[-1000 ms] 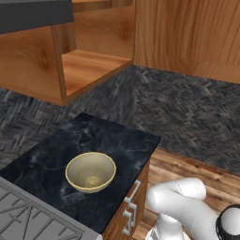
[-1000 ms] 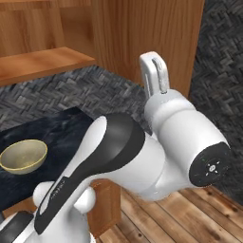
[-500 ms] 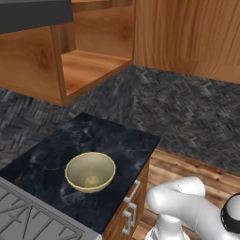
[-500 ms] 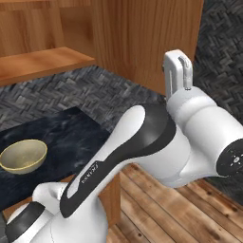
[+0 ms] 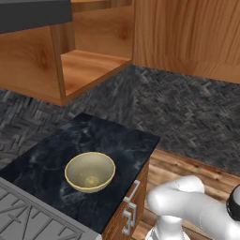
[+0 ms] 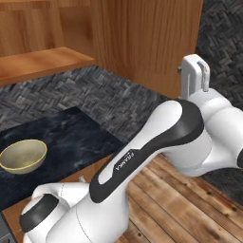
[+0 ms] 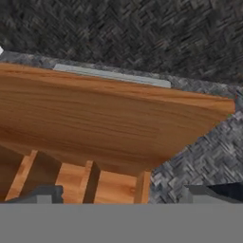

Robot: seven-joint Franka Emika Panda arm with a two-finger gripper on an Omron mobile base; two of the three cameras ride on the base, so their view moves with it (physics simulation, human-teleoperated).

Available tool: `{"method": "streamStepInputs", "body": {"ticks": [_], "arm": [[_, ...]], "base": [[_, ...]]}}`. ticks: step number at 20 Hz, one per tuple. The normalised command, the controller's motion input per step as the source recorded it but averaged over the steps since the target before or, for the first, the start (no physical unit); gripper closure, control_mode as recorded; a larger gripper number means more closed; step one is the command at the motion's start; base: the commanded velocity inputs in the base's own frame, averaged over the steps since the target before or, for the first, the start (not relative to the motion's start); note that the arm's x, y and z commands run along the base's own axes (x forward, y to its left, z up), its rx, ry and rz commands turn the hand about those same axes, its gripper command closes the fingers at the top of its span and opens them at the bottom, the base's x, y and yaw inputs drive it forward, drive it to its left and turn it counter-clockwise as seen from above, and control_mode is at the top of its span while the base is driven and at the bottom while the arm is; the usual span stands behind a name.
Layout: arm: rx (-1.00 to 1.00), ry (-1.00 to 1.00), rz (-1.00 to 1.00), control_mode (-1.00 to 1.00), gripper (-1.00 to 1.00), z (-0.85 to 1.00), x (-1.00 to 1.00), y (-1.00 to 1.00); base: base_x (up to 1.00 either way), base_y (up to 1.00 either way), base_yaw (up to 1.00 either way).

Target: Open the cabinet and move the ladle to the pot. Then close the cabinet.

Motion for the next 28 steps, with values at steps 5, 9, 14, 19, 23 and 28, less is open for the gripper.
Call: {"method": "streamStepInputs", "body": {"ticks": [5, 9, 14, 19, 23, 28], "arm": [[0.0, -0.08, 0.14, -1.0, -1.0, -0.08, 0.45, -0.42], [0.0, -0.05, 0.18, -1.0, -1.0, -0.02, 0.41, -0.34], [0.0, -0.03, 0.19, -1.0, -1.0, -0.01, 0.33, -0.38], [0.02, -0.02, 0.2, -1.0, -1.0, -0.03, 0.34, -0.57], [0.0, -0.02, 0.15, -1.0, -1.0, -0.08, 0.42, -0.36], [0.0, 0.0, 0.02, -1.0, -1.0, -0.08, 0.43, -0.03]], "base": [[0.0, 0.0, 0.0], [0.0, 0.0, 0.0], [0.0, 0.0, 0.0], [0.0, 0.0, 0.0], [0.0, 0.0, 0.0], [0.0, 0.0, 0.0]]}}
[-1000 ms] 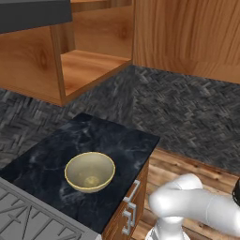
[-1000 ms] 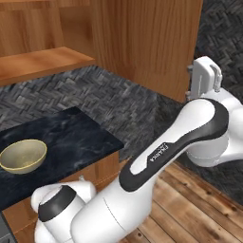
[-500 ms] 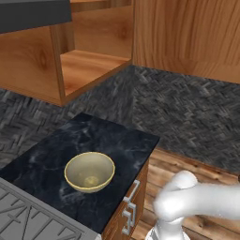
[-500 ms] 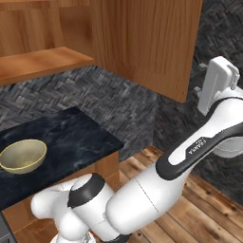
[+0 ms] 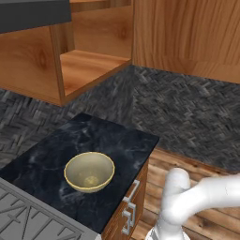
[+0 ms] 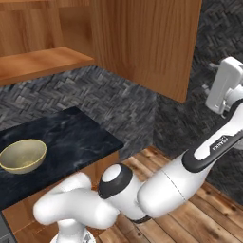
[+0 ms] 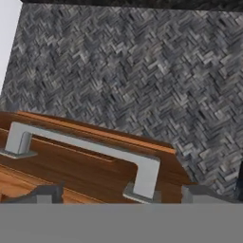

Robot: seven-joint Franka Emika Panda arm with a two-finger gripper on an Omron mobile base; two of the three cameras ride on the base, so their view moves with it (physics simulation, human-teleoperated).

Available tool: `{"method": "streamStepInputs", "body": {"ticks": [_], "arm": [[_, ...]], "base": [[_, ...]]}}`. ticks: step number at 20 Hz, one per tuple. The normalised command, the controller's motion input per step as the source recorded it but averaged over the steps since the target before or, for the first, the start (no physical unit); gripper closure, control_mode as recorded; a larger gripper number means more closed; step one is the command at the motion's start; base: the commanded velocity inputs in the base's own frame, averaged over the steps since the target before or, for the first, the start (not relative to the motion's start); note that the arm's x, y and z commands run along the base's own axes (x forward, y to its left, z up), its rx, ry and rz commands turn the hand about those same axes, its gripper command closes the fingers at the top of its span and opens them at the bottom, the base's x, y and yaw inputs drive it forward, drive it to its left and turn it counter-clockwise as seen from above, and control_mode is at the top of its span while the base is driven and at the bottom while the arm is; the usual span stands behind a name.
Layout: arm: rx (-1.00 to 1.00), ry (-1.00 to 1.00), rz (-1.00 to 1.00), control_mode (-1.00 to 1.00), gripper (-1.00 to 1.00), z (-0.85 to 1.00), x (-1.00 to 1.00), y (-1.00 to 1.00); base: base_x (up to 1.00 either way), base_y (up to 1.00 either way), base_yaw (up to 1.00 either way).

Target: Open the cabinet and move the ladle to the pot. Then close the cabinet.

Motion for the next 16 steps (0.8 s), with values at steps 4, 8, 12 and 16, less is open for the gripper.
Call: {"method": "streamStepInputs", "body": {"ticks": [4, 8, 12, 16], "arm": [[0.0, 0.0, 0.0, -1.0, -1.0, 0.0, 0.46, 0.0], [0.0, -0.01, 0.0, -1.0, -1.0, 0.0, 0.32, 0.0], [0.0, -0.02, 0.01, -1.0, -1.0, 0.0, 0.22, 0.0], [-0.02, -0.07, 0.07, -1.0, -1.0, -0.05, 0.18, 0.04]], "base": [[0.0, 0.0, 0.0], [0.0, 0.0, 0.0], [0.0, 0.0, 0.0], [0.0, 0.0, 0.0]]}}
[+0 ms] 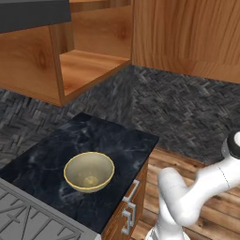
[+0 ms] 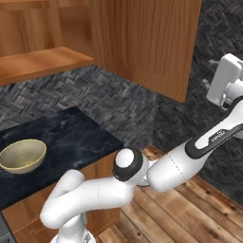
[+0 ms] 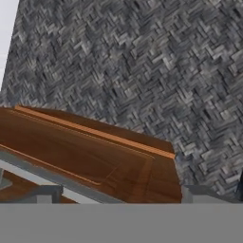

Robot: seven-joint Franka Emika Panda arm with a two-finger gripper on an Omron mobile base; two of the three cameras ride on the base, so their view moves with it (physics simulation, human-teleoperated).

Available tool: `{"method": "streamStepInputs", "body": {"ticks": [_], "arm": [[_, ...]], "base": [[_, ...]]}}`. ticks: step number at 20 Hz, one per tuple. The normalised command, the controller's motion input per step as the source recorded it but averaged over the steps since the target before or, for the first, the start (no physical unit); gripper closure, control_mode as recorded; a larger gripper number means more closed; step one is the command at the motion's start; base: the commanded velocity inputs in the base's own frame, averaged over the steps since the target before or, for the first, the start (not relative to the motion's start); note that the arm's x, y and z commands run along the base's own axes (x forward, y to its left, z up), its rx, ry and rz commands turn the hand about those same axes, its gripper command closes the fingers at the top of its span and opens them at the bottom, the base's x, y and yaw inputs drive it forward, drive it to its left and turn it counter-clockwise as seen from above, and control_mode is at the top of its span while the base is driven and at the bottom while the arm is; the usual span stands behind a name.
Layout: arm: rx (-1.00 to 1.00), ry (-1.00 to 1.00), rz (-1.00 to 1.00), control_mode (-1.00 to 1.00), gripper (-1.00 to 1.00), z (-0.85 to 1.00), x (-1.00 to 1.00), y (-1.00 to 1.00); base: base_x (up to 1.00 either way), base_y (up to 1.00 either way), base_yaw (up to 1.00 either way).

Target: Open the cabinet and move the ladle to the pot. Then close the cabinet.

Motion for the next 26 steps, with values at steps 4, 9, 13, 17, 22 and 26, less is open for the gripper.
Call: {"method": "streamStepInputs", "body": {"ticks": [4, 9, 13, 17, 22, 26], "arm": [[-0.02, -0.03, 0.08, -1.0, -1.0, -0.02, 0.18, 0.04], [-0.01, 0.0, 0.09, -1.0, -1.0, 0.0, 0.19, 0.03], [0.0, 0.0, 0.1, -1.0, -1.0, 0.0, 0.13, 0.0], [0.0, 0.0, 0.11, -1.0, -1.0, 0.0, 0.06, 0.0], [0.0, 0.0, 0.16, -1.0, -1.0, 0.04, -0.06, -0.02], [0.0, -0.01, 0.19, -1.0, -1.0, 0.11, -0.18, 0.0]], "base": [[0.0, 0.0, 0.0], [0.0, 0.0, 0.0], [0.0, 0.0, 0.0], [0.0, 0.0, 0.0], [0.0, 0.0, 0.0], [0.0, 0.0, 0.0]]}}
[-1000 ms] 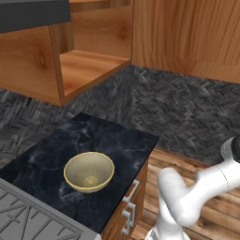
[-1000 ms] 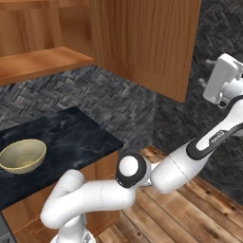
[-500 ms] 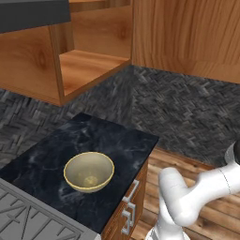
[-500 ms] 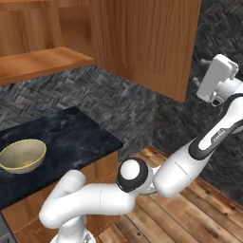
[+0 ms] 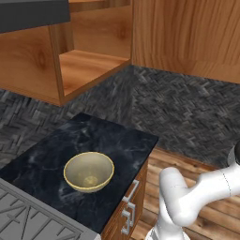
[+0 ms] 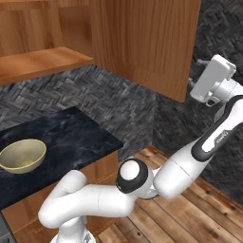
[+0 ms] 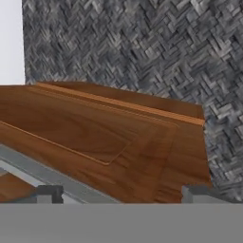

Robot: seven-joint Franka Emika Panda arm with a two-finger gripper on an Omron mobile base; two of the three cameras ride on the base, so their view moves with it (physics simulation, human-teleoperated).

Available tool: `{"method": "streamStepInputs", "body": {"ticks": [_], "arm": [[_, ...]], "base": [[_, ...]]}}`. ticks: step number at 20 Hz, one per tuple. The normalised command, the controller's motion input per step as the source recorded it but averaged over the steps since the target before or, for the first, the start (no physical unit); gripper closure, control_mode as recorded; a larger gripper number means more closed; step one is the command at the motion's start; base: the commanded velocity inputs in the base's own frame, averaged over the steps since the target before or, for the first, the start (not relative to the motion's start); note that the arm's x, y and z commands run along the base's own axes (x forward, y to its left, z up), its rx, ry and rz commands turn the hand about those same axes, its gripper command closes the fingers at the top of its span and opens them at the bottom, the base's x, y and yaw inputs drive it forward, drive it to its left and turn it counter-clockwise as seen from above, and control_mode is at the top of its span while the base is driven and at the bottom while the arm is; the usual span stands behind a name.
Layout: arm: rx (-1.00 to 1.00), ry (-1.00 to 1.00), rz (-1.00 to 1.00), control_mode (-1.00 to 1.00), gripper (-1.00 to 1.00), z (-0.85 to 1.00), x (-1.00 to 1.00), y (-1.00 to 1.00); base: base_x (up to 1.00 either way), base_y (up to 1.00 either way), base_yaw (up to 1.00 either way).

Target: Open the cabinet and move the ladle to the pot. Then close the cabinet.

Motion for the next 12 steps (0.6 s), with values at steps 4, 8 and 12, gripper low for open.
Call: {"method": "streamStepInputs", "body": {"ticks": [4, 8, 12], "arm": [[0.0, -0.01, 0.18, -1.0, -1.0, 0.14, -0.24, 0.0], [-0.03, -0.02, 0.17, -1.0, -1.0, 0.12, -0.29, 0.14], [-0.07, -0.01, 0.15, -1.0, -1.0, 0.08, -0.35, 0.38]], "base": [[0.0, 0.0, 0.0], [0.0, 0.0, 0.0], [0.0, 0.0, 0.0]]}}
